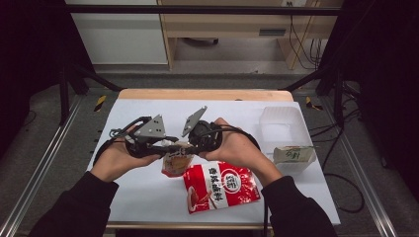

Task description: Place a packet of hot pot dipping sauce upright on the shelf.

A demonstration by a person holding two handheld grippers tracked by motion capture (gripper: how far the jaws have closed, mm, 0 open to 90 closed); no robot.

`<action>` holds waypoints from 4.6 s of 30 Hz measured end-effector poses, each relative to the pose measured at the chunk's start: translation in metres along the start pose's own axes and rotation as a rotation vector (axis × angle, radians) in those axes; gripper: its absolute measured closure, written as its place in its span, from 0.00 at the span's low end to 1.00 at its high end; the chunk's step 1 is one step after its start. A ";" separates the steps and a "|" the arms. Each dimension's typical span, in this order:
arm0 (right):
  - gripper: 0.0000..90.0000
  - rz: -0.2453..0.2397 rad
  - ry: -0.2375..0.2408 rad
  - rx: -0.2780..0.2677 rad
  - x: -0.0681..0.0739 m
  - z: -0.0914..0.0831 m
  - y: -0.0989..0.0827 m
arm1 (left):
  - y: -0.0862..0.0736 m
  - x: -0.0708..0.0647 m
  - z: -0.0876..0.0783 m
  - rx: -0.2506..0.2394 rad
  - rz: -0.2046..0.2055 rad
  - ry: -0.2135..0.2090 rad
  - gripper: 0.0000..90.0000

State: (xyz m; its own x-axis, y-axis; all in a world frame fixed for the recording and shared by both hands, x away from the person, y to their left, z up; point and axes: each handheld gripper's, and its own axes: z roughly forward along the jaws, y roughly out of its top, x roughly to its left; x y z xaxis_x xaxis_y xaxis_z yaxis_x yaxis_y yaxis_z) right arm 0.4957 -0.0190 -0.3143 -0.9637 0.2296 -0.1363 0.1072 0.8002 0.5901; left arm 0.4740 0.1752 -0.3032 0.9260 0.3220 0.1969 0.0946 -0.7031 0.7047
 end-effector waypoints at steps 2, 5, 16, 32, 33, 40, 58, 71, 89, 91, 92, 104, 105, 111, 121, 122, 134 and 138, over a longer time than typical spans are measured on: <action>0.95 -0.009 -0.011 0.018 0.001 0.001 0.002 | -0.001 0.000 0.001 0.001 -0.003 0.000 0.81; 0.97 -0.014 -0.016 0.023 0.002 0.000 0.004 | -0.003 0.002 0.000 -0.006 -0.013 0.003 0.81; 0.98 -0.029 -0.125 0.056 -0.004 -0.014 0.005 | -0.020 0.000 -0.004 -0.099 -0.084 0.064 0.32; 0.98 -0.002 -0.200 0.037 -0.022 -0.042 -0.016 | -0.096 -0.010 0.003 -0.125 -0.283 0.194 0.12; 0.98 0.000 -0.202 0.037 -0.022 -0.044 -0.016 | -0.105 -0.011 0.005 -0.122 -0.294 0.203 0.12; 0.98 -0.005 -0.226 0.025 -0.031 -0.064 -0.018 | -0.163 -0.014 0.017 -0.068 -0.392 0.283 0.10; 0.98 0.006 -0.320 0.014 -0.054 -0.116 -0.042 | -0.190 -0.006 0.016 -0.065 -0.440 0.351 0.07; 0.98 0.018 -0.356 0.003 -0.070 -0.134 -0.073 | -0.191 -0.006 0.023 -0.024 -0.434 0.361 0.07; 0.98 0.075 -0.399 -0.020 -0.084 -0.159 -0.108 | -0.190 -0.007 0.022 -0.040 -0.444 0.371 0.07; 0.98 0.075 -0.399 -0.024 -0.084 -0.161 -0.112 | -0.190 -0.007 0.021 -0.035 -0.437 0.369 0.07; 0.98 0.074 -0.398 -0.022 -0.084 -0.162 -0.114 | -0.190 -0.007 0.022 -0.035 -0.436 0.370 0.07; 0.98 0.142 -0.397 -0.011 -0.084 -0.162 -0.154 | -0.191 -0.006 0.020 -0.033 -0.437 0.374 0.07; 0.98 0.146 -0.395 -0.012 -0.084 -0.162 -0.157 | -0.191 -0.006 0.020 -0.033 -0.437 0.374 0.07; 0.98 0.183 -0.381 0.001 -0.085 -0.162 -0.177 | -0.191 -0.006 0.021 -0.032 -0.439 0.376 0.07; 0.98 0.213 -0.374 0.020 -0.083 -0.164 -0.194 | -0.191 -0.006 0.021 -0.031 -0.438 0.376 0.07; 0.98 0.213 -0.374 0.020 -0.083 -0.164 -0.194 | -0.191 -0.006 0.021 -0.031 -0.438 0.376 0.07; 0.98 0.232 -0.351 0.046 -0.081 -0.158 -0.205 | -0.191 -0.006 0.021 -0.023 -0.433 0.370 0.07; 0.98 0.240 -0.341 0.051 -0.082 -0.155 -0.208 | -0.191 -0.006 0.021 -0.022 -0.433 0.368 0.07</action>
State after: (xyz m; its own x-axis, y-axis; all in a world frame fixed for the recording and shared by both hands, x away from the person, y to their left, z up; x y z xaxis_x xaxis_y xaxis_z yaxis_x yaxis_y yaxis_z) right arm 0.5143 -0.2896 -0.3025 -0.7743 0.5767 -0.2606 0.3391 0.7257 0.5986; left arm 0.4580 0.2944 -0.4533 0.6154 0.7808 0.1083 0.4264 -0.4453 0.7874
